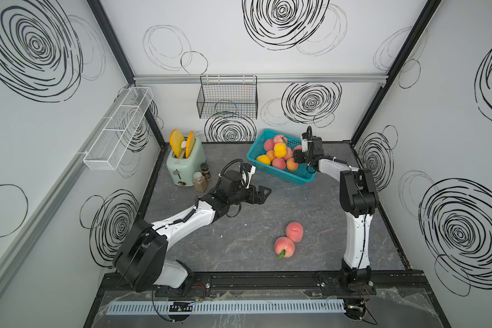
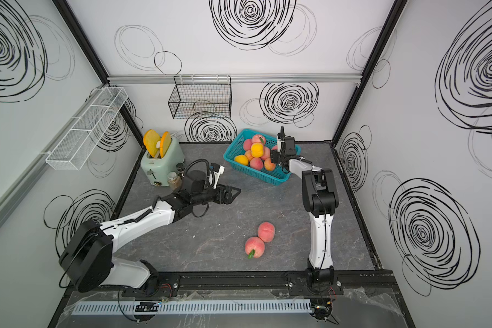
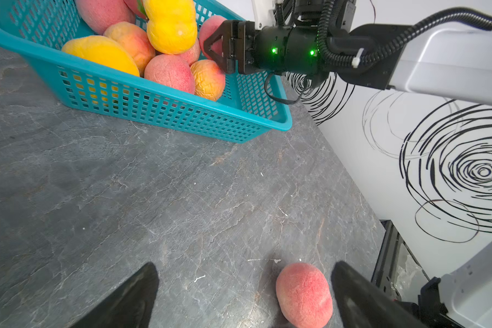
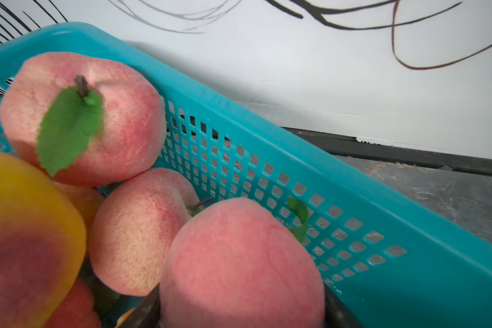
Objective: Put the peaches into the basket
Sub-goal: Place the peach in the basket.
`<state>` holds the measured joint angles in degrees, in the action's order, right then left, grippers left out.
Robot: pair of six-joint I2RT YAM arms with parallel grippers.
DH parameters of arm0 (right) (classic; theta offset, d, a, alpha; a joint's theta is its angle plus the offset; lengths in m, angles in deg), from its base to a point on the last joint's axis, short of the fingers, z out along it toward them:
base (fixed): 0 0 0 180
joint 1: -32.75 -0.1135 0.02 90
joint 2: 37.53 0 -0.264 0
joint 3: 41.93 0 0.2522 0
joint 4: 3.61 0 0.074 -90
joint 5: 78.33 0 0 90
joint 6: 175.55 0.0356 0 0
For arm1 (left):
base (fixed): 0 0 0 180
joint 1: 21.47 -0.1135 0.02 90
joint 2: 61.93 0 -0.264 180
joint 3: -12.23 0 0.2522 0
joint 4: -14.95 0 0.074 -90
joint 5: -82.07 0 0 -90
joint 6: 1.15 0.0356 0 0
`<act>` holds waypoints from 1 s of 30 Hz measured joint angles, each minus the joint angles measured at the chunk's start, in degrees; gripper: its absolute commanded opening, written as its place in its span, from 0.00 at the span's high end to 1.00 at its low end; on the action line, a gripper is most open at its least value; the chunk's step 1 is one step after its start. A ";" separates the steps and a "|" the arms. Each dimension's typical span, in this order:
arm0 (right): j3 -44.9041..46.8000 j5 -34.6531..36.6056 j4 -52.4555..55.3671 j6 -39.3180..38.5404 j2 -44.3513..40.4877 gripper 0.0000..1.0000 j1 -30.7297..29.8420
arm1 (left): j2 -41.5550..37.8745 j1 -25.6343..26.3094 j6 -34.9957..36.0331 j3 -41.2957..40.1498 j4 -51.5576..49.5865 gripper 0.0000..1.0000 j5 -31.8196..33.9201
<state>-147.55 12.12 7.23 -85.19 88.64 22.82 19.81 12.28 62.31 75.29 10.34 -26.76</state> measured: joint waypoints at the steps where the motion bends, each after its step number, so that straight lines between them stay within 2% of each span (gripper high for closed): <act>1: 0.00 0.00 0.00 -0.02 0.00 0.22 -0.02 | 0.00 0.00 0.00 0.00 0.02 0.02 0.00; 5: 0.00 0.00 0.04 -0.09 0.00 0.17 -0.20 | -0.04 0.00 0.00 0.00 0.00 0.02 0.00; 15: 1.16 0.00 0.02 -0.07 -1.77 0.15 -0.42 | -1.90 0.00 0.00 0.00 -0.13 0.02 0.07; 23: 4.68 -0.02 -0.04 0.09 -8.44 0.13 -0.81 | -4.92 0.28 0.02 -0.79 -0.48 0.02 0.70; 30: 12.57 -0.04 -0.72 0.50 -17.70 0.12 -2.95 | -9.57 1.51 0.09 -4.61 -2.54 0.02 2.45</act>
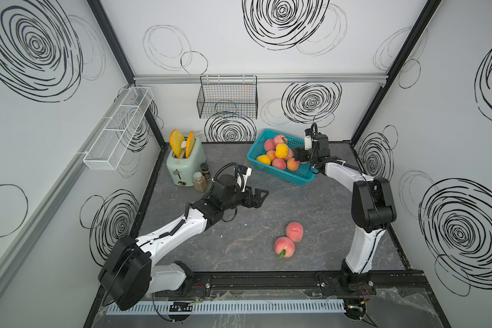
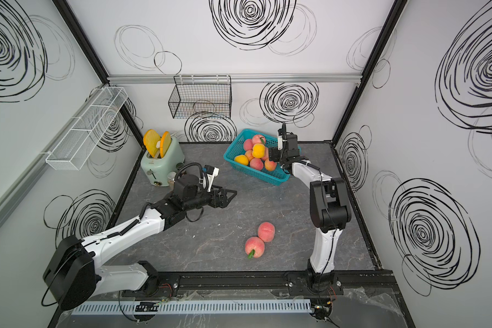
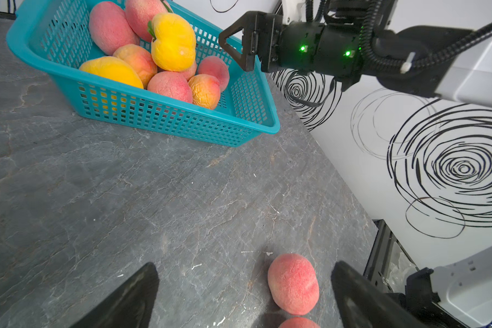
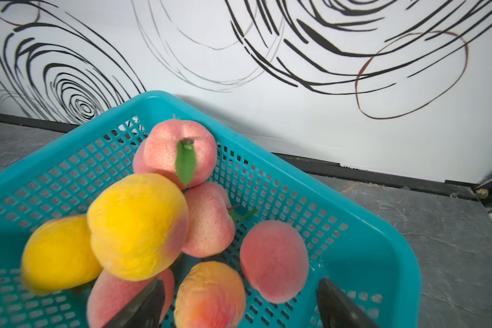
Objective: Put the peaches into the basket
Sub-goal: Place the peach in the basket.
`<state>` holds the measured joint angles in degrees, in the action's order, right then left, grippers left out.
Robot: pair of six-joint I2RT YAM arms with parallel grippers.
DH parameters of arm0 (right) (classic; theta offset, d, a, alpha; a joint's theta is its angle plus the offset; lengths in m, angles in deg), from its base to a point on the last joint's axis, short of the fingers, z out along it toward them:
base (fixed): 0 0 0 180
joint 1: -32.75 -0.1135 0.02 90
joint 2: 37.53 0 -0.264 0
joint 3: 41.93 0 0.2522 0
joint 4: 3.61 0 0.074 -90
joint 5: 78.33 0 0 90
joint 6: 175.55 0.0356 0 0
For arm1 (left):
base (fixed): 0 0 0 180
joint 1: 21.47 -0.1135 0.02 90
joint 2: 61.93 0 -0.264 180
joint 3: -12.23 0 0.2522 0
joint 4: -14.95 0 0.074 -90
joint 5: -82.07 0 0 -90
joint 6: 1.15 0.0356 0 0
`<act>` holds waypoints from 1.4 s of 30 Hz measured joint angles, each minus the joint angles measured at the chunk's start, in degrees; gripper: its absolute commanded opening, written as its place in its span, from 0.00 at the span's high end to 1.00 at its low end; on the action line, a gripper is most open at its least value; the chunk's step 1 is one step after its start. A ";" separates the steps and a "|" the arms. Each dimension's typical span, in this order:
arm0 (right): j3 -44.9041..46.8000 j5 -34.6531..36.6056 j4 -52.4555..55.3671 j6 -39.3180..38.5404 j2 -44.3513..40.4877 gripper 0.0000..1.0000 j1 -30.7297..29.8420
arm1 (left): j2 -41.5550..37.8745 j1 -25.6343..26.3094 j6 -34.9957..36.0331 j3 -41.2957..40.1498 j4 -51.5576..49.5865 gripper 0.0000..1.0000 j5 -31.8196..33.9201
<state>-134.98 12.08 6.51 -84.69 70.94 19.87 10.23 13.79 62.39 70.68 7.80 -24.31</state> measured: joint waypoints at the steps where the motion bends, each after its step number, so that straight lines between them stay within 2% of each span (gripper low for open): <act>1: 1.16 0.00 -0.09 0.09 -1.22 0.11 -0.42 | -0.57 0.24 0.04 -0.48 -0.42 0.01 0.24; 8: 13.81 -0.70 -2.43 2.27 -13.38 0.09 -4.63 | -5.46 3.56 0.07 -3.63 -3.93 0.02 3.72; 19: 36.61 -5.88 -4.50 7.19 -33.73 0.07 -9.07 | -9.70 15.21 -3.63 -10.60 -4.50 0.02 8.00; 27: 48.13 -10.60 -3.78 11.17 -48.39 0.06 -10.23 | -6.47 24.02 -7.98 -13.97 -0.74 0.02 10.69; 33: 52.30 -13.35 -1.97 14.29 -56.96 0.05 -11.58 | -2.91 29.46 -10.03 -13.94 2.99 0.02 13.03; 42: 56.37 -16.48 0.28 18.53 -65.05 0.05 -12.07 | 3.76 33.97 -11.34 -12.17 5.16 0.02 16.44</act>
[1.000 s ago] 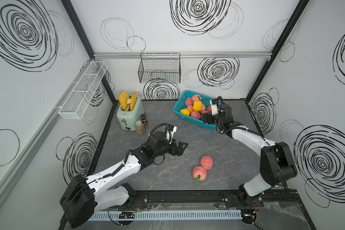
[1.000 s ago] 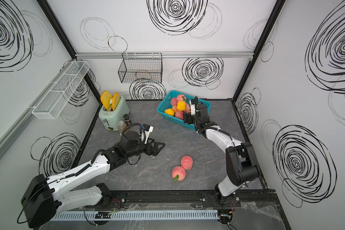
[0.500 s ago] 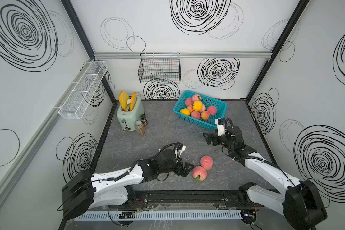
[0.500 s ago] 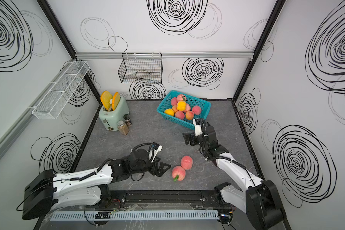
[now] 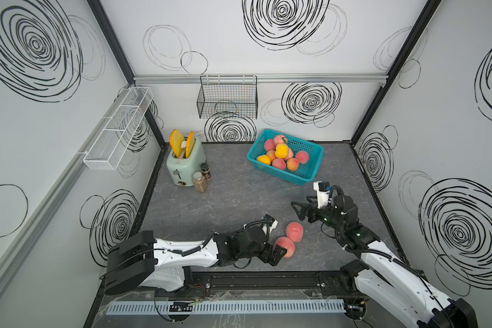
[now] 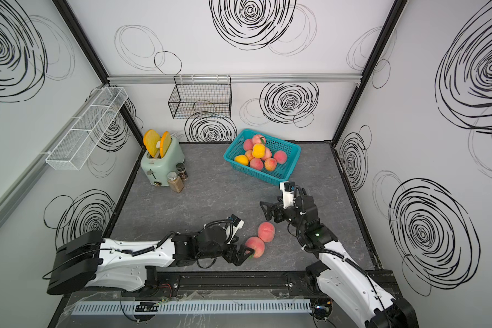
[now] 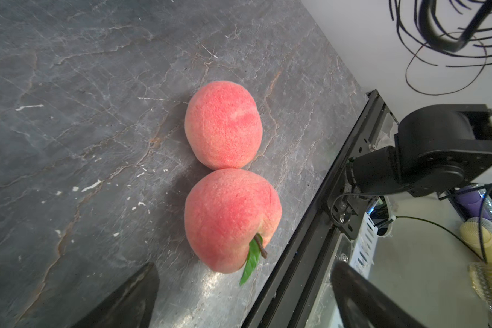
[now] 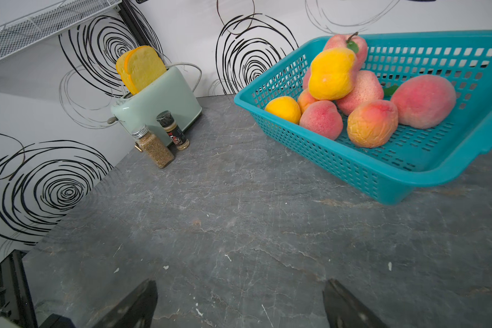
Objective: Put the peaches into the basket
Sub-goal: Place the peach in the basket, then pick up the peach from the center of the board.
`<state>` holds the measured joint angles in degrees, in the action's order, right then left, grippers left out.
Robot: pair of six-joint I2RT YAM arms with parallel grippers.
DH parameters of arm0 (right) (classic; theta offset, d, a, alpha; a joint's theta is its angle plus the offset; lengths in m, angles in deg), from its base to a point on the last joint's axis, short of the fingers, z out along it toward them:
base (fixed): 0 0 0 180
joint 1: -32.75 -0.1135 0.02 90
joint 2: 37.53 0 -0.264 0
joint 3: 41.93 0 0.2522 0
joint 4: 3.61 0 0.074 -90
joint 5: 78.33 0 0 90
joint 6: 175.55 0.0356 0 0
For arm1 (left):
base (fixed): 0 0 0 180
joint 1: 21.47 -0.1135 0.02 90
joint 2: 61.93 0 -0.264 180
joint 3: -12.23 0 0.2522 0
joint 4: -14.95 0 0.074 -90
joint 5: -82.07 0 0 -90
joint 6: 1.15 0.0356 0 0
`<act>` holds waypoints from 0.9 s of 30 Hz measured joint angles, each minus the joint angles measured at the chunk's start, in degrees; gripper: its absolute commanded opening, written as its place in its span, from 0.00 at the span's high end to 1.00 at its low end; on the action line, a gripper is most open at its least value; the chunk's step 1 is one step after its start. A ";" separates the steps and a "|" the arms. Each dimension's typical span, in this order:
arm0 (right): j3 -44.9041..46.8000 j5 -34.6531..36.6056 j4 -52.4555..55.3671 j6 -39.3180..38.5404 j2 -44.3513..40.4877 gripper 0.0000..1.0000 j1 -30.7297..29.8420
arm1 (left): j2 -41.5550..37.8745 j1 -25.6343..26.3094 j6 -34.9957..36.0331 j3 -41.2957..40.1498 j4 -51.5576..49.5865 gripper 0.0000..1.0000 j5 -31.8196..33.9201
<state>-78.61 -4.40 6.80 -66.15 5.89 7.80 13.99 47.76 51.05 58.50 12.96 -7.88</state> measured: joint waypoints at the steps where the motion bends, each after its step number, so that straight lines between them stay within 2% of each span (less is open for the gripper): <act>1: 0.46 -0.20 0.07 0.42 -0.57 0.05 0.00 | 0.70 0.17 -0.17 0.17 0.39 0.02 0.17; 20: 6.08 -5.46 3.91 8.74 -12.61 0.04 -0.50 | 11.30 1.36 -2.45 3.58 6.58 0.02 1.03; 27: 7.19 -6.29 4.98 10.36 -13.84 0.04 -0.74 | 14.51 1.38 -2.60 4.59 7.28 0.02 1.05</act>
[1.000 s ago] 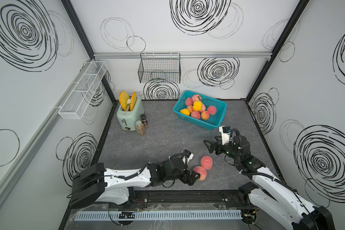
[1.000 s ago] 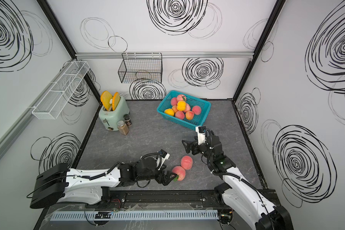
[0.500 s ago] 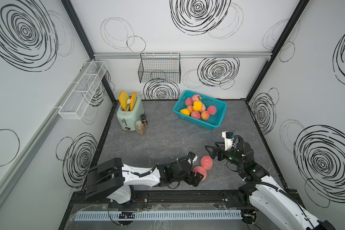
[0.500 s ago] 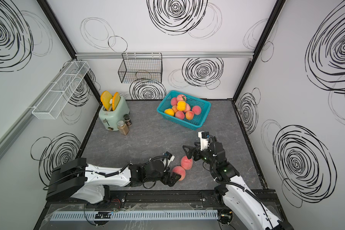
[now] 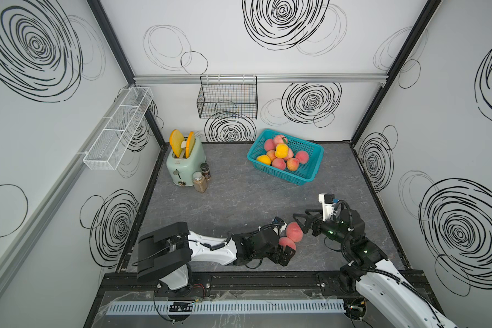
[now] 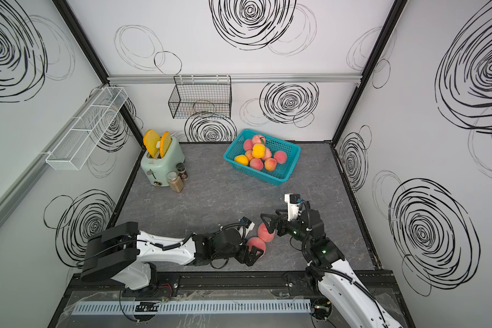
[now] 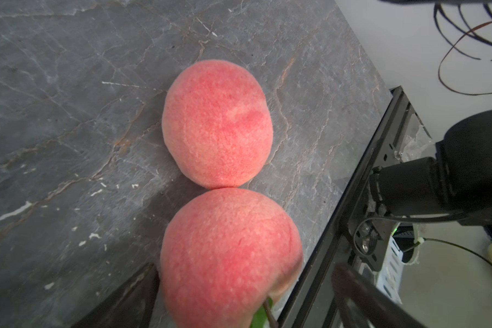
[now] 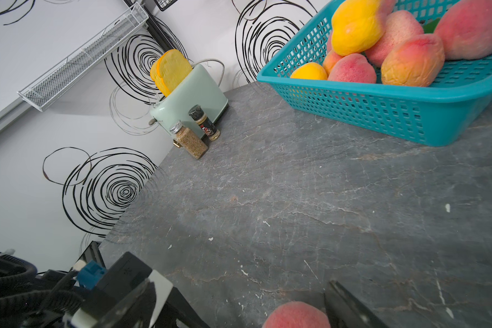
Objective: Put the peaches into the basket
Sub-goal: Pick up the peach from the center of the board.
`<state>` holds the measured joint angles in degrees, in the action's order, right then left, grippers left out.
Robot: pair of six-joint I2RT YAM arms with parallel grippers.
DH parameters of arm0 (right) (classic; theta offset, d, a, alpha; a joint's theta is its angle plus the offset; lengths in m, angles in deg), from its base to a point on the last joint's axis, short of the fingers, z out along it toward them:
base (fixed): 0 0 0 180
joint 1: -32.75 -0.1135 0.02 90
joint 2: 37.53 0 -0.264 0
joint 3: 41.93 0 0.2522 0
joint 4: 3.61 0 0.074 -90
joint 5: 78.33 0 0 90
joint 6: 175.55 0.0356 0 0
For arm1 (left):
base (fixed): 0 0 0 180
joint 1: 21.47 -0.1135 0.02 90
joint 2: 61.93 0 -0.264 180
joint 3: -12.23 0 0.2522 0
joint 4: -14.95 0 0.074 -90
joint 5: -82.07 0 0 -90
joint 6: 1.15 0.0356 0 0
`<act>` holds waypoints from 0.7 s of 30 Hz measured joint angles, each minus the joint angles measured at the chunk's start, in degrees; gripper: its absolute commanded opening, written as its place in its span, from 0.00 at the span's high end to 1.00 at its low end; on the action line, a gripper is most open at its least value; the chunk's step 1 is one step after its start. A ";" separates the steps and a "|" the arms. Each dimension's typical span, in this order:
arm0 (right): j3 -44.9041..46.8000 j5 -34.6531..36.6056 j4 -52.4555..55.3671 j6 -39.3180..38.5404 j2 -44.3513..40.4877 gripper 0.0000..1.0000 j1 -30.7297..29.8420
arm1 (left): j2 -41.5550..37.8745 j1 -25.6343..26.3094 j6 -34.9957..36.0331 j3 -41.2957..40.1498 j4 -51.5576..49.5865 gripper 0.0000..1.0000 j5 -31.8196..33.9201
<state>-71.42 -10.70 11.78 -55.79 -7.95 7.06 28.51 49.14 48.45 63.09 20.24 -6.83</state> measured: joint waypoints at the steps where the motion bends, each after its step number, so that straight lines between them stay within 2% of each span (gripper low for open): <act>1: 0.00 0.00 0.13 0.13 -0.07 0.04 0.00 | 0.28 0.00 -0.02 0.13 -0.02 0.02 0.04; 15: 0.20 0.13 1.05 0.48 -0.85 0.03 0.00 | 3.65 -0.02 -0.20 1.55 0.02 0.00 0.42; 21: 0.20 0.44 1.25 0.48 -1.53 0.03 0.00 | 4.17 -0.24 -0.46 1.55 0.37 0.09 0.24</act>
<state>-71.22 -10.26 13.03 -55.31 -9.48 7.06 32.68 48.89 47.99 64.65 20.61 -6.59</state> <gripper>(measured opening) 0.968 0.954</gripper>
